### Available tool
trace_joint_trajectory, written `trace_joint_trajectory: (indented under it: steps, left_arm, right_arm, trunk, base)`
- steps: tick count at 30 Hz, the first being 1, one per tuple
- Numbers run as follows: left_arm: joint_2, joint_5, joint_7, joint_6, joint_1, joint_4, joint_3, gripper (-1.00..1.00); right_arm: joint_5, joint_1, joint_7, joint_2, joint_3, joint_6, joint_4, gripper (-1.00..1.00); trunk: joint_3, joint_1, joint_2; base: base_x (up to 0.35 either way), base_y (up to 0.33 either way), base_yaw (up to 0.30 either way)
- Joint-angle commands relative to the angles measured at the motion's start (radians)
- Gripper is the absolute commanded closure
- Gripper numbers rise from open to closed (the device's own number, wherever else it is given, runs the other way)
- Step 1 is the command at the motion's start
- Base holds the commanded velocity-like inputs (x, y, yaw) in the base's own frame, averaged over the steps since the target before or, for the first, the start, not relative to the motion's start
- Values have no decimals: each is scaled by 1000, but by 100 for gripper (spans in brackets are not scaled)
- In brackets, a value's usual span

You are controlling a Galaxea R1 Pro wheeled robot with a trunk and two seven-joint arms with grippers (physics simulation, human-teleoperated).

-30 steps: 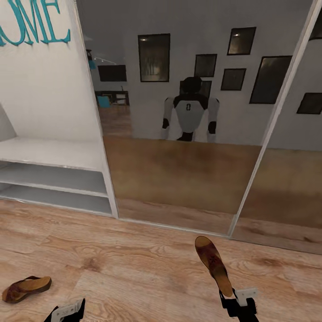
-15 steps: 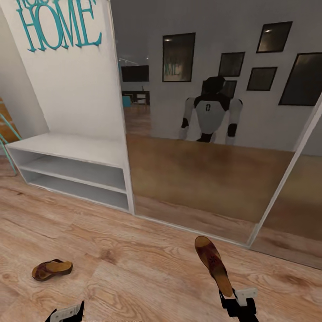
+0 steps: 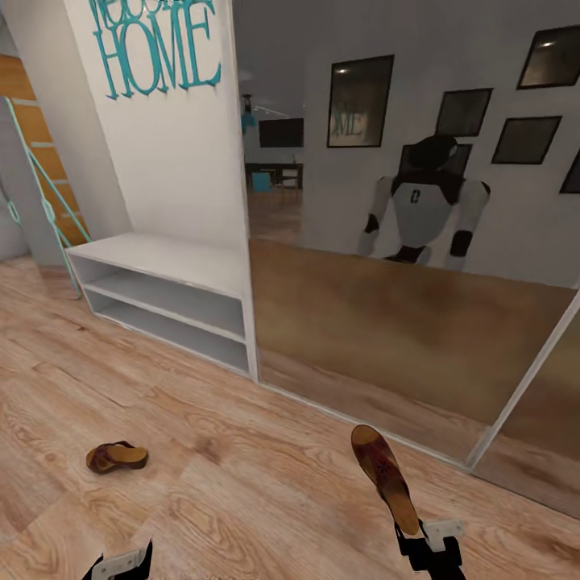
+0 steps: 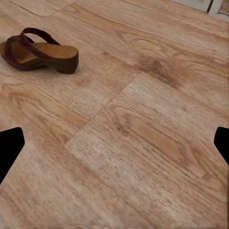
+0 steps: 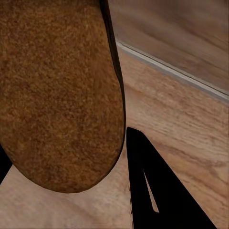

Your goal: Pick up the two gym shoes and the two sandals from the corridor floor and place them onto the hallstand (shoe rack) in the corridor, making sure they are on the rack and not on the floor. Arrange them so the two gym shoes are next to each other and the two sandals are next to each other.

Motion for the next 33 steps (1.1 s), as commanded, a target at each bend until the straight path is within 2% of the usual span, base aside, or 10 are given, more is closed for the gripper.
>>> trace_joint_trajectory:
  steps: [1,33]
  left_arm:
    - [-1,1,-10,-2,-1,1,8,-100]
    - [-1,1,-10,-2,-1,2,8,-100]
  right_arm:
    - [3,0,6,0,-8,-3,1,100]
    - [4,0,6,-1,-9,-2,1,100]
  trunk:
    - [-1,0,0]
    - [-1,0,0]
  base:
    - [0,-250,279]
    - [0,-13,279]
